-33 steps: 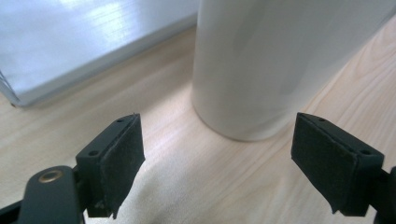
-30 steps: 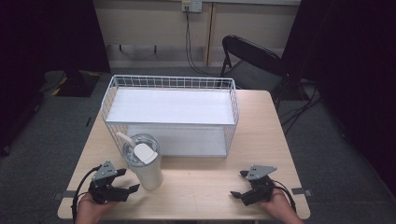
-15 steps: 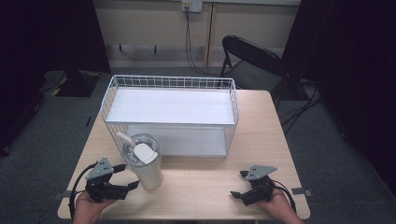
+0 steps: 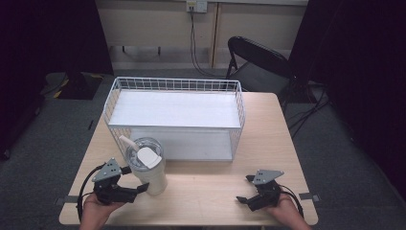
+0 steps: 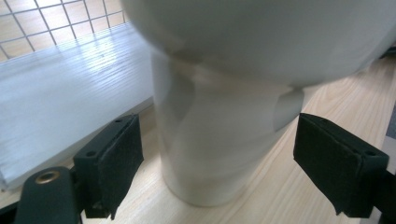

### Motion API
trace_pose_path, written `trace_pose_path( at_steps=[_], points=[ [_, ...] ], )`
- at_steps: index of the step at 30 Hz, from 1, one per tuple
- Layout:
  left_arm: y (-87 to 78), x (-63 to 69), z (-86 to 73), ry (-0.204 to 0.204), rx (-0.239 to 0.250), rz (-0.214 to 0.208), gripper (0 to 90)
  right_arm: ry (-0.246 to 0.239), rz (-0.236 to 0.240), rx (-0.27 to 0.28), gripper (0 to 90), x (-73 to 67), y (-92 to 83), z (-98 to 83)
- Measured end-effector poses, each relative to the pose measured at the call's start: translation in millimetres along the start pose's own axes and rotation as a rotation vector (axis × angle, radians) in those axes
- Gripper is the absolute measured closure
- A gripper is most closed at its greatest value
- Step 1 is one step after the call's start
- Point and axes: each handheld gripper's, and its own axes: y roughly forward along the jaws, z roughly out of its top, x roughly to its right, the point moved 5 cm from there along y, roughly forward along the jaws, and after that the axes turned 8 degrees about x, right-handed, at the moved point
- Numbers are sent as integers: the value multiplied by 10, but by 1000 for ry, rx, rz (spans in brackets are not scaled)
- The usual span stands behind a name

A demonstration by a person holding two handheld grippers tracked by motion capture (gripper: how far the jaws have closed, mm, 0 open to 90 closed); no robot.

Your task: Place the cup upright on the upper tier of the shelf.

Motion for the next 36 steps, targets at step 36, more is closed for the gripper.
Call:
trace_pose_path(
  at_steps=[36],
  points=[
    [198,61,139,6,83,6,86,2,-4,0,122,14,6,4]
  ],
)
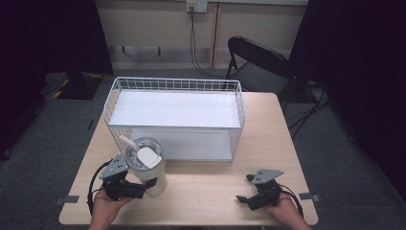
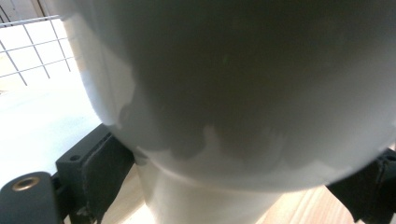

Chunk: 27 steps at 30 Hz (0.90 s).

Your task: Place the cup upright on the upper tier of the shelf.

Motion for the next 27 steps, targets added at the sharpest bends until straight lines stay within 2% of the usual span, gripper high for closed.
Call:
trace_pose_path(
  at_steps=[10,13,20,23,25,27],
  points=[
    [32,-14,3,11,31,-17,78,0,0,0,122,1,0,0],
    [35,-11,17,32,45,-14,77,0,0,0,122,1,1,0],
    [67,5,30,28,83,-15,67,-2,2,0,122,6,2,2],
    [60,6,26,49,85,-9,79,-2,2,0,122,6,3,2],
    [50,15,20,84,84,3,87,-2,2,1,122,8,3,2],
    [48,17,15,83,93,6,94,-2,3,1,122,9,4,3]
  ],
)
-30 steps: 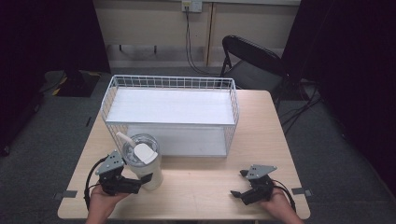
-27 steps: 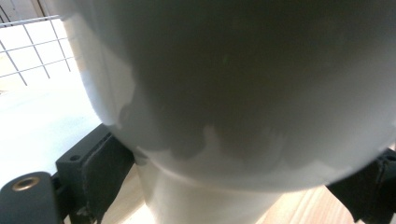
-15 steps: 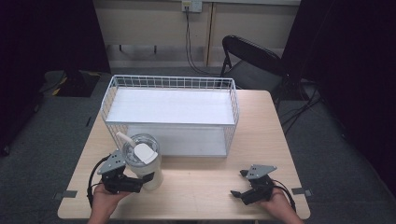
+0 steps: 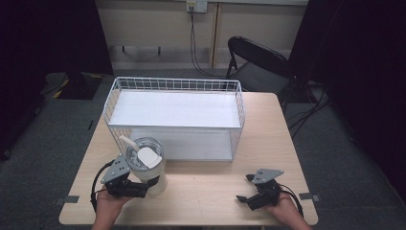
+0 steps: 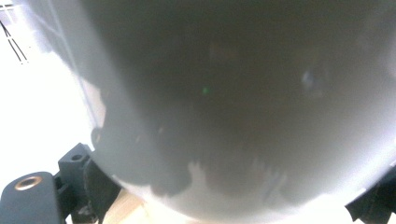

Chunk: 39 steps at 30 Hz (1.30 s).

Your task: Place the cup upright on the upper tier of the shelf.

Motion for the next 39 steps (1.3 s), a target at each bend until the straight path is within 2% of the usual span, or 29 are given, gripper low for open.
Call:
trace_pose_path(
  at_steps=[8,9,10,15,22,27,32,39],
  points=[
    [-10,27,-8,39,14,7,98,0,0,0,122,0,0,0],
    [-7,28,-7,33,15,7,97,0,0,0,122,0,0,0],
    [-4,20,-22,8,32,15,96,0,0,0,122,0,0,0],
    [-4,7,-27,1,33,9,94,0,0,0,122,0,0,0],
    [34,3,-28,-20,68,-3,72,0,1,0,122,1,0,0],
    [55,3,-22,-22,82,-8,63,-1,1,0,122,2,0,0],
    [42,3,-29,6,67,11,85,-1,1,0,122,2,0,0],
    [35,19,-29,12,71,23,90,-1,1,0,122,2,0,1]
  ],
)
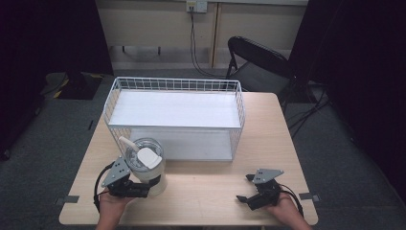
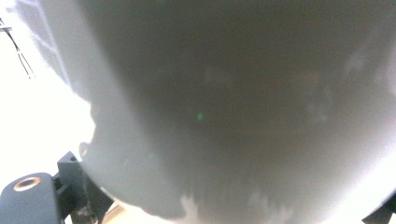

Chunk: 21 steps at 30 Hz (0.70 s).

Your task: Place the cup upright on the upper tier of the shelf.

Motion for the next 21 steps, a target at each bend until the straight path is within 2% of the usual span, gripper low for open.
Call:
trace_pose_path(
  at_steps=[6,14,21],
  points=[
    [-8,1,-6,-6,9,6,90,0,0,0,122,0,0,0],
    [-26,3,14,2,-3,13,90,0,1,0,122,1,-1,0],
    [-86,-56,75,-22,16,39,90,-1,2,0,122,1,0,0]
  ],
)
